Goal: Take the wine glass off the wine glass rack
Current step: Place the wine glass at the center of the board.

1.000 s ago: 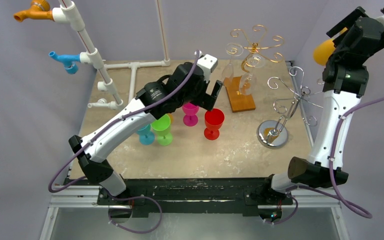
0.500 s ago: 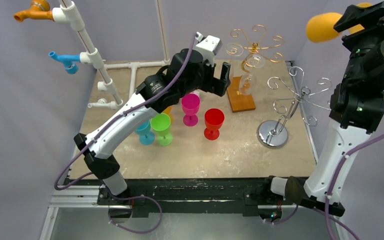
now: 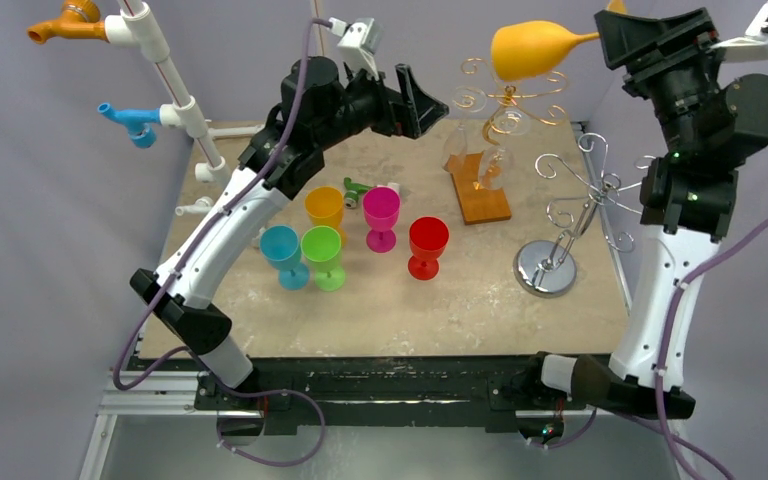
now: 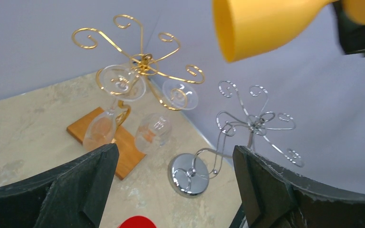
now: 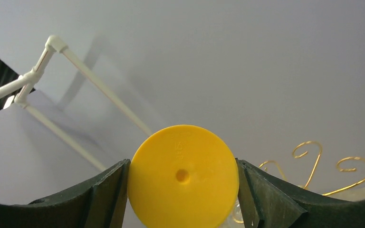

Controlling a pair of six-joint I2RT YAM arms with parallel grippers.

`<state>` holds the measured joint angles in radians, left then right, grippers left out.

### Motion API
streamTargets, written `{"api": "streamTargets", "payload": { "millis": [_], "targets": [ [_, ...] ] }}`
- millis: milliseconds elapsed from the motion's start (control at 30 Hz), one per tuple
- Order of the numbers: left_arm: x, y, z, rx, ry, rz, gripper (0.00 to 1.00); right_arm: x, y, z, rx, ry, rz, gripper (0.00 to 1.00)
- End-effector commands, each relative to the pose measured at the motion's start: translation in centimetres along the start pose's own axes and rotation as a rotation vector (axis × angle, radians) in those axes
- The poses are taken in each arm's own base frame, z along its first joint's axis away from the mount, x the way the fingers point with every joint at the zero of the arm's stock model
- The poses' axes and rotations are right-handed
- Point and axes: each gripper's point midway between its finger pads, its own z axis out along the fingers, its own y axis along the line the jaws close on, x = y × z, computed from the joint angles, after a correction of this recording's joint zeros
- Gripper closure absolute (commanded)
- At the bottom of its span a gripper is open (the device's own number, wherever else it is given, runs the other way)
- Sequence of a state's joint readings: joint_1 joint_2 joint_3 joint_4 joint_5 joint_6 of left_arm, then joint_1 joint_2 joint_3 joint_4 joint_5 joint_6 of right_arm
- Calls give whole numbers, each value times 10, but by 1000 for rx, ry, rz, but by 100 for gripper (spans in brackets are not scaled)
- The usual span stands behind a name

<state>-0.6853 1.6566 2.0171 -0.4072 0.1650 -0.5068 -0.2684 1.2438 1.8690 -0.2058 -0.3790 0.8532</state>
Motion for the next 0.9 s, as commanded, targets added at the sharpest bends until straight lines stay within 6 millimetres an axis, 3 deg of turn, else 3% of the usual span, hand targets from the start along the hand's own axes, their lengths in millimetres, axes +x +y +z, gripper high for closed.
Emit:
{"api": "streamTargets", "payload": {
  "millis": [0,167,367,567,867],
  "targets": [
    [-54,-50,-25,267,-152,-53,1,25,33,7,-189,113,101,39],
    [-69,-54,-28,407,-197,-148,4,45,33,15,-246,184,173,38],
    [-73,-35,-26,498,-215,-268,10,61,35,21,-309,245,239,37],
    [-72,-34,-25,580,-203,-328,15,76,32,24,-332,291,283,37],
    [-63,-35,-23,647,-173,-423,32,94,32,22,-369,328,334,37]
  ]
}}
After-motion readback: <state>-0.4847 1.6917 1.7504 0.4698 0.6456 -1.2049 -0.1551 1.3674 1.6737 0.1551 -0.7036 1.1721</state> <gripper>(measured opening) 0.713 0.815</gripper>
